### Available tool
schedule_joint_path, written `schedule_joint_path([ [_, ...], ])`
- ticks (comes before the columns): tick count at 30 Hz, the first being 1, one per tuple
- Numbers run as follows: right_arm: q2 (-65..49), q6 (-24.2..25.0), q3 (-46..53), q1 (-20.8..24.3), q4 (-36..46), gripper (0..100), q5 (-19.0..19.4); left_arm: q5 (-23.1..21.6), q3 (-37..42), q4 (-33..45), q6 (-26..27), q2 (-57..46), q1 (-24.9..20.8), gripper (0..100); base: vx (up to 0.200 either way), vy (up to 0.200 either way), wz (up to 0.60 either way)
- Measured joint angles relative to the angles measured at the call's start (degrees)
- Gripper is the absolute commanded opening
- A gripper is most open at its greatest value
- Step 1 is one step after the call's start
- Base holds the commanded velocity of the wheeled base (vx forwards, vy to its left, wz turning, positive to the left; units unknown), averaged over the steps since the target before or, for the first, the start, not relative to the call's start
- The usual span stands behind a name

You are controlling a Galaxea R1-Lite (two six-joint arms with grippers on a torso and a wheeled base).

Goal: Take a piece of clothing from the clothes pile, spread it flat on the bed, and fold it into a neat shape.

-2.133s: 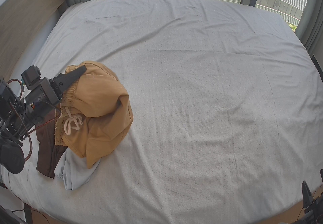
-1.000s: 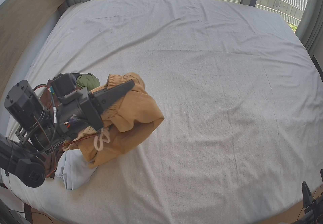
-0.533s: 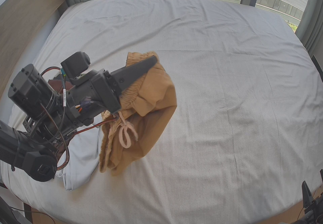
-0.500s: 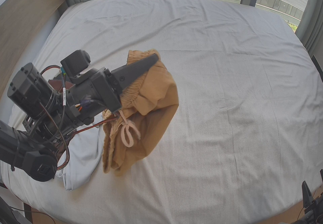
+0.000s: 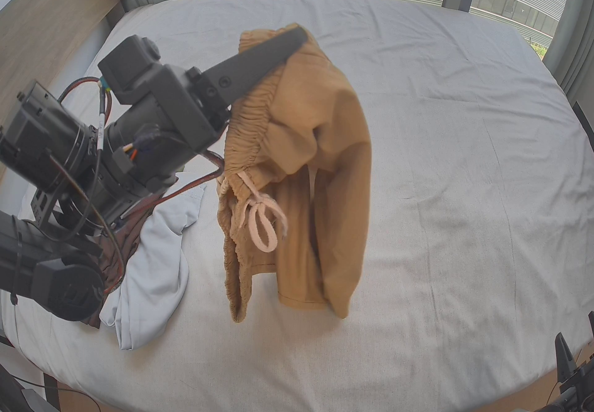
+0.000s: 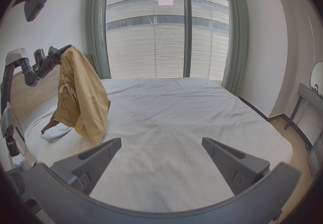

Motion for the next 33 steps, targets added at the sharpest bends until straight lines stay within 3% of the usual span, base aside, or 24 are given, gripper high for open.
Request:
schedule_joint_path([
  [6,0.0,0.0,0.0,0.0,0.0,100,0.0,-0.1,-0.5,-0.6,-6.6,-1.8,-0.2,0,0.000,0.000,0.00],
  [33,0.0,-0.1,0.0,0.0,0.0,100,0.1,0.2,-5.4,-0.4,-6.5,-1.1,-3.2,0,0.000,0.000,0.00],
])
